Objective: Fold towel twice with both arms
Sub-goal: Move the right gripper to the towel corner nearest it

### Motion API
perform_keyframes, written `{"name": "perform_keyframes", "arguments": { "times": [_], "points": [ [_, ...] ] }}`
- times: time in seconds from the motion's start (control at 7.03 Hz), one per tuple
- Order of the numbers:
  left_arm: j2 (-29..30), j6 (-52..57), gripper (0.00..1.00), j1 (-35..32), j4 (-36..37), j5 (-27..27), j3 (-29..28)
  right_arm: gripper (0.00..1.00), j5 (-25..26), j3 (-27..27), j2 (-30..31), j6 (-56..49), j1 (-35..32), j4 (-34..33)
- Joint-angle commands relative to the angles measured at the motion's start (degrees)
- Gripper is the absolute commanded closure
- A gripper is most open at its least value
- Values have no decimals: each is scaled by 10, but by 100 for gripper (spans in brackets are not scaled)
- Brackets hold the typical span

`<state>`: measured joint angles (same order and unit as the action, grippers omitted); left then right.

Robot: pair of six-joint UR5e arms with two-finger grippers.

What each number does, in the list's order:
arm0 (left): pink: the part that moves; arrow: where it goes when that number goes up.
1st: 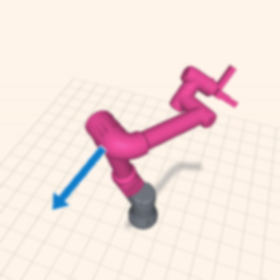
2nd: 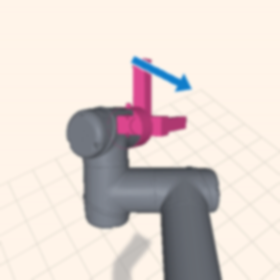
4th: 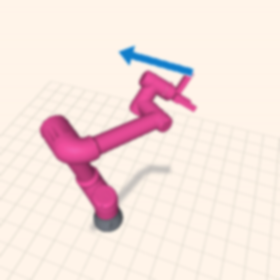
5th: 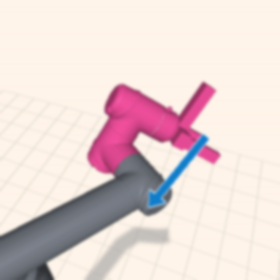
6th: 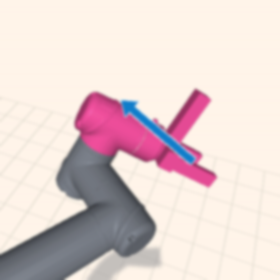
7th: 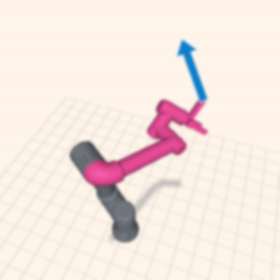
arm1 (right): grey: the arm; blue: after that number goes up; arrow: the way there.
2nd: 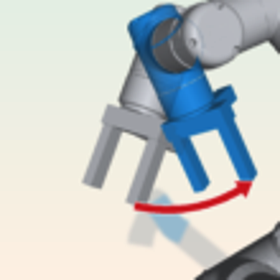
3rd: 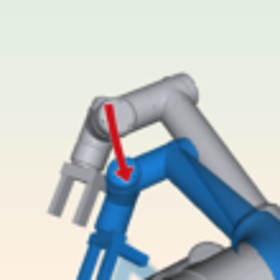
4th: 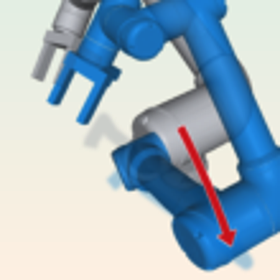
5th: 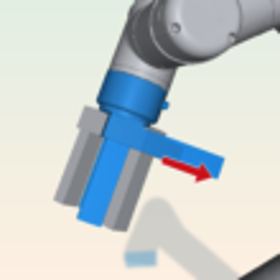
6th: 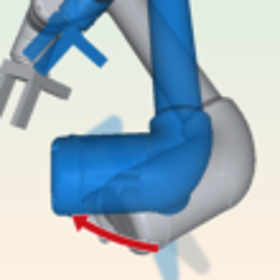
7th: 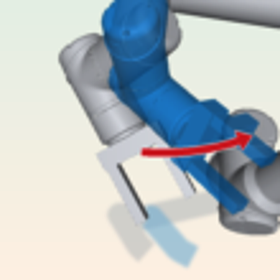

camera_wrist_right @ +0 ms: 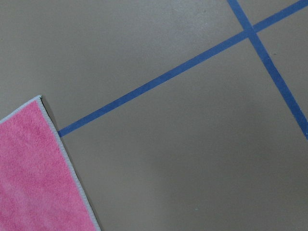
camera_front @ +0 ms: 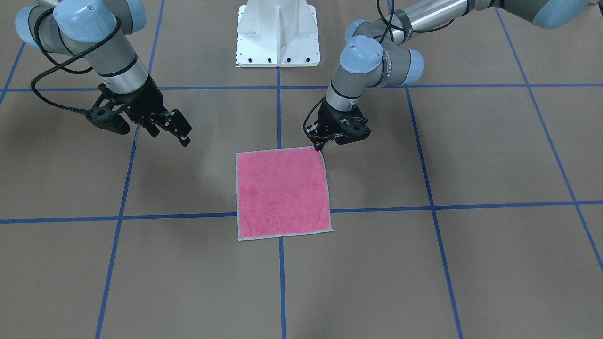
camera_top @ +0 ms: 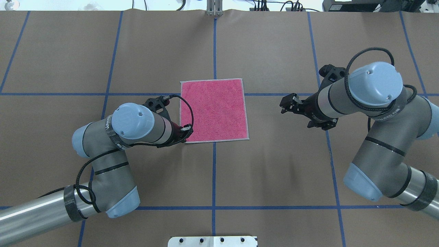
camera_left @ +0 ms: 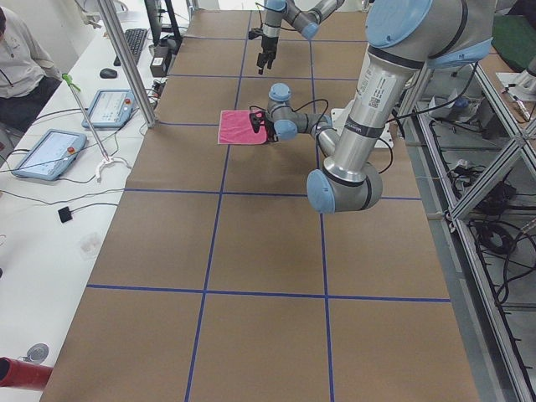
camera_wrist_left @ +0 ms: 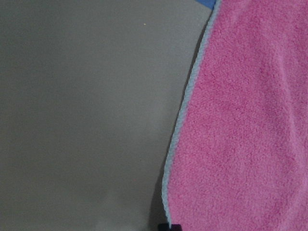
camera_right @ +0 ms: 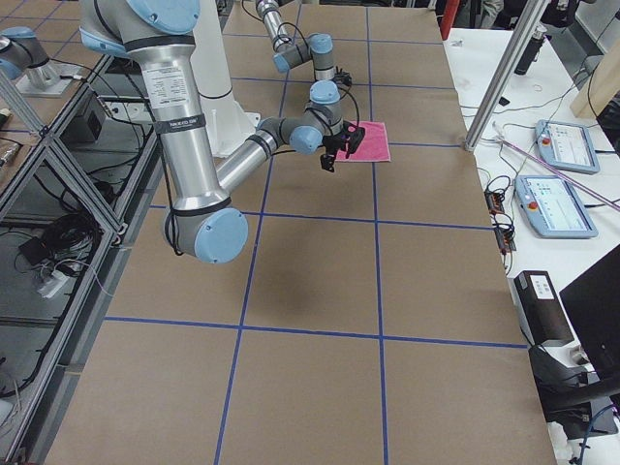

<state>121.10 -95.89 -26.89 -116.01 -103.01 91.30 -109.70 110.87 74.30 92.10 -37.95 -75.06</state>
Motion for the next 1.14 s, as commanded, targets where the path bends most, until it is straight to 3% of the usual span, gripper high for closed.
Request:
{"name": "perform_keyframes", "arguments": {
  "times": [0.0, 0.28, 1.0],
  "points": [
    [0, 0, 100, 0, 0, 0, -1, 0, 47, -25, -28, 3, 37, 0],
    [1, 0, 100, 0, 0, 0, -1, 0, 87, -81, -84, 33, 74, 3],
    [1, 1, 100, 0, -1, -1, -1, 2, 105, -130, -131, 57, 89, 4]
  ]
}}
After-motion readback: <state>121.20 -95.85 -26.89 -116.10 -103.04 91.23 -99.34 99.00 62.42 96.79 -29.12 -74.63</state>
